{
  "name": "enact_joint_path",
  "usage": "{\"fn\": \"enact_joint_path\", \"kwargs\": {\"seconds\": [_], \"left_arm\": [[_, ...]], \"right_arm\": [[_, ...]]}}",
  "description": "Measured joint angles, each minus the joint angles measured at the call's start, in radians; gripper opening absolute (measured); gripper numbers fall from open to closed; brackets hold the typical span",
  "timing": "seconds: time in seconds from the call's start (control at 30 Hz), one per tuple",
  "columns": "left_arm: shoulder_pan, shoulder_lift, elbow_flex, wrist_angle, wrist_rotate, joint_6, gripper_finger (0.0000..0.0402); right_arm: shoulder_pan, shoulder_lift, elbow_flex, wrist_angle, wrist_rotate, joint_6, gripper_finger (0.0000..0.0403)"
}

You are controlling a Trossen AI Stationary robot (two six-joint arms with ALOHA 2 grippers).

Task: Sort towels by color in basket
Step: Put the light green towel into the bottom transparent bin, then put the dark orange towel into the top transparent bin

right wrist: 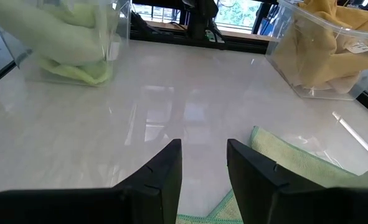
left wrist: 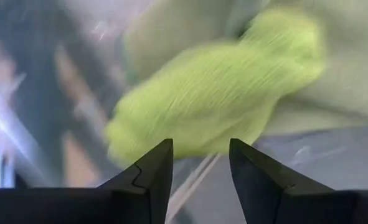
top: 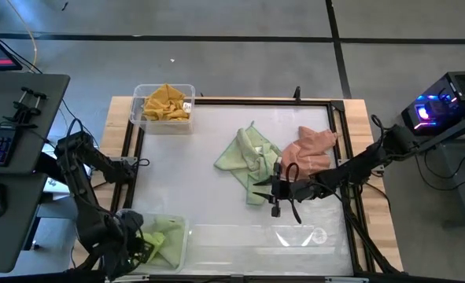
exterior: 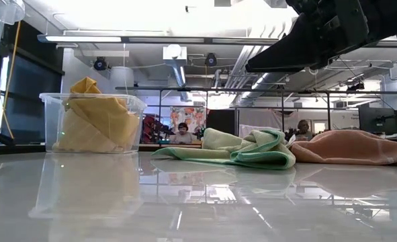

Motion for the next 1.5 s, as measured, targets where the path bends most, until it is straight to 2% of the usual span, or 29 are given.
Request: {"fn": "enact_joint_path", "kwargs": {"seconds": [0.07, 0.2, 0.43, 0.67, 0.77, 0.93, 1.1, 1.2, 1.27, 1.33, 1.5], "left_arm": [[0.009, 0.000, -0.019, 0.007, -0.032, 0.017, 0.0139], [0.036, 0.000, -0.094, 0.053, -0.014, 0.083, 0.0128], [0.097, 0.000, -0.217, 0.247, -0.038, 0.340, 0.0094], [0.126, -0.019, -0.162, 0.163, -0.046, 0.487, 0.0054], [0.134, -0.041, -0.125, 0.130, -0.131, 0.521, 0.0045], [0.152, -0.059, -0.066, 0.169, -0.362, 0.671, 0.0041], [0.184, -0.060, -0.044, 0.277, -0.640, 1.006, 0.0041], [0.212, -0.056, -0.049, 0.362, -0.852, 1.241, 0.0041], [0.246, -0.056, -0.065, 0.412, -0.955, 1.337, 0.0042], [0.297, -0.056, -0.082, 0.456, -0.987, 1.403, 0.0046], [0.429, -0.055, -0.160, 0.586, -0.997, 1.542, 0.0069]], "right_arm": [[0.000, 0.000, 0.000, 0.000, 0.000, 0.000, 0.0122], [0.000, 0.000, 0.000, 0.000, 0.000, 0.000, 0.0122], [0.000, 0.000, 0.000, -0.003, 0.003, -0.001, 0.0122], [0.000, 0.000, 0.000, -0.003, 0.004, -0.002, 0.0122], [-0.002, 0.000, 0.000, -0.004, 0.004, -0.005, 0.0122], [-0.016, -0.010, 0.000, -0.055, 0.038, -0.011, 0.0122], [-0.075, -0.059, 0.000, -0.126, 0.151, -0.003, 0.0122], [-0.133, -0.081, 0.000, -0.169, 0.124, -0.002, 0.0131], [-0.175, -0.081, 0.000, -0.217, 0.088, 0.030, 0.0143], [-0.211, -0.077, 0.000, -0.286, 0.059, 0.083, 0.0162], [-0.259, -0.088, 0.000, -0.540, 0.066, 0.220, 0.0204]]}}
